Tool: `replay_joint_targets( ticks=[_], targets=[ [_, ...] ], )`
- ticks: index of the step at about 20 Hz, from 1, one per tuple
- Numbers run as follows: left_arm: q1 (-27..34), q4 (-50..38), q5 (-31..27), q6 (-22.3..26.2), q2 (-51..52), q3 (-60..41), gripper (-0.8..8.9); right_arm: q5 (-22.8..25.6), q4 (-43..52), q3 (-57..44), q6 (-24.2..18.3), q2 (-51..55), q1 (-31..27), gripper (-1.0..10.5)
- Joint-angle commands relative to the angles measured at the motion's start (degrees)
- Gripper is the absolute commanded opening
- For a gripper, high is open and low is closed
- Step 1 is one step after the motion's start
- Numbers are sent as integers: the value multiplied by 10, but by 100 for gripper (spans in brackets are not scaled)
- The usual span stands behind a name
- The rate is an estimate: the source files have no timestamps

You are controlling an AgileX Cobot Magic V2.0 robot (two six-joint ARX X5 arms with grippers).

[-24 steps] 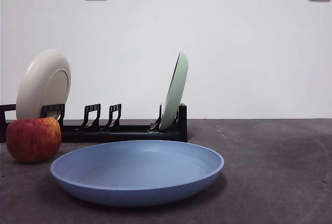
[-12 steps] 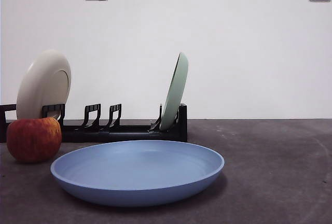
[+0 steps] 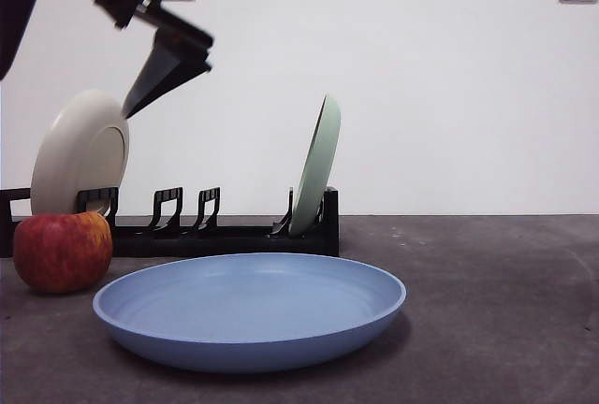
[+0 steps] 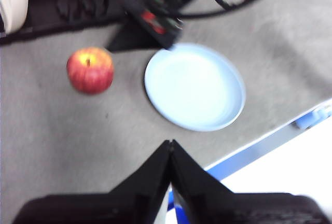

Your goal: Take the blue plate from the plate rack,put the plate on the table,take the apple from the table,put the apple in the plate

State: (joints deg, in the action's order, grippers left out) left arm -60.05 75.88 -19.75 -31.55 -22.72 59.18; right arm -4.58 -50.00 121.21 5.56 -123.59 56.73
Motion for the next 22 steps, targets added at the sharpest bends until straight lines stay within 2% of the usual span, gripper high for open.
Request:
replay_joint_targets(
  ticks=[1,4,14,17,22],
  targets=[
    [3,0,10,6,3,-34,-6,7,18,2,-11,-27,7,911],
    [2,0,36,6,3,-58,-7,26,35,2,-18,-47,11,922],
    [2,0,56,17,3,-58,-7,36,99,2,-17,-128,10,920],
    [2,0,89,23,3,-58,-7,36,95,2,-18,-147,10,917],
    [2,0,93,28,3,-58,-7,36,104,2,-19,-162,10,907]
  ],
)
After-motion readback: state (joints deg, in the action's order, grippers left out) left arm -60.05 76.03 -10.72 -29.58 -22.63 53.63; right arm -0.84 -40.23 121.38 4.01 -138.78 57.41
